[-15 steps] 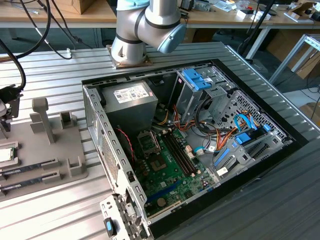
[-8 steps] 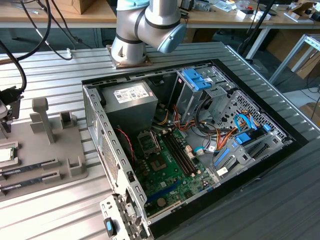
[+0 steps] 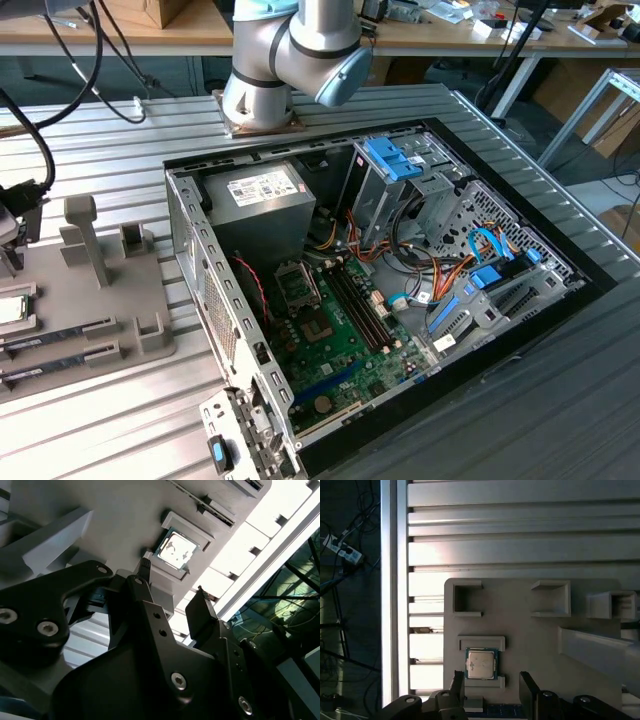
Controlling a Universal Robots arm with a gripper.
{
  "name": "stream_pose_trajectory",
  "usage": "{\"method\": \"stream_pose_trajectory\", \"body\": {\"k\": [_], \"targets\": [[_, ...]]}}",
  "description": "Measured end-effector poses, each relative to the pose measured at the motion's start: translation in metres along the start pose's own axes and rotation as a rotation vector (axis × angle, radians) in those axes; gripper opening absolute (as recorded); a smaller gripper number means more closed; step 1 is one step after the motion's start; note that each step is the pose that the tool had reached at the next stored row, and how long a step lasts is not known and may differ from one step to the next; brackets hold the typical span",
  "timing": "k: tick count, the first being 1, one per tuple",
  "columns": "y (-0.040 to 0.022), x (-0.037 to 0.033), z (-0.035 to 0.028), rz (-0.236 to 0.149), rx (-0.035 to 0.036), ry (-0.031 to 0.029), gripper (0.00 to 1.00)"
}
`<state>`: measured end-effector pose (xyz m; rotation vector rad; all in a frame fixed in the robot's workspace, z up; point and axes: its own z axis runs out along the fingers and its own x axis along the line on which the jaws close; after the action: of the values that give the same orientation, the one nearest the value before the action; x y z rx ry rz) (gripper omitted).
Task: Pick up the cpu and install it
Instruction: 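Pick up the cpu and move it towards the insertion slot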
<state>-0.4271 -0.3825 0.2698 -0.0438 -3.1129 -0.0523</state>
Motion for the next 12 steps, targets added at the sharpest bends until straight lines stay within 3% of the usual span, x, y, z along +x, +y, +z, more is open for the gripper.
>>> {"method": "stream_pose_trajectory", "body": {"k": [12], "targets": [[-0.0003,-0.0001,0.0075,0.0,0.0,0.0001,0.56]]}}
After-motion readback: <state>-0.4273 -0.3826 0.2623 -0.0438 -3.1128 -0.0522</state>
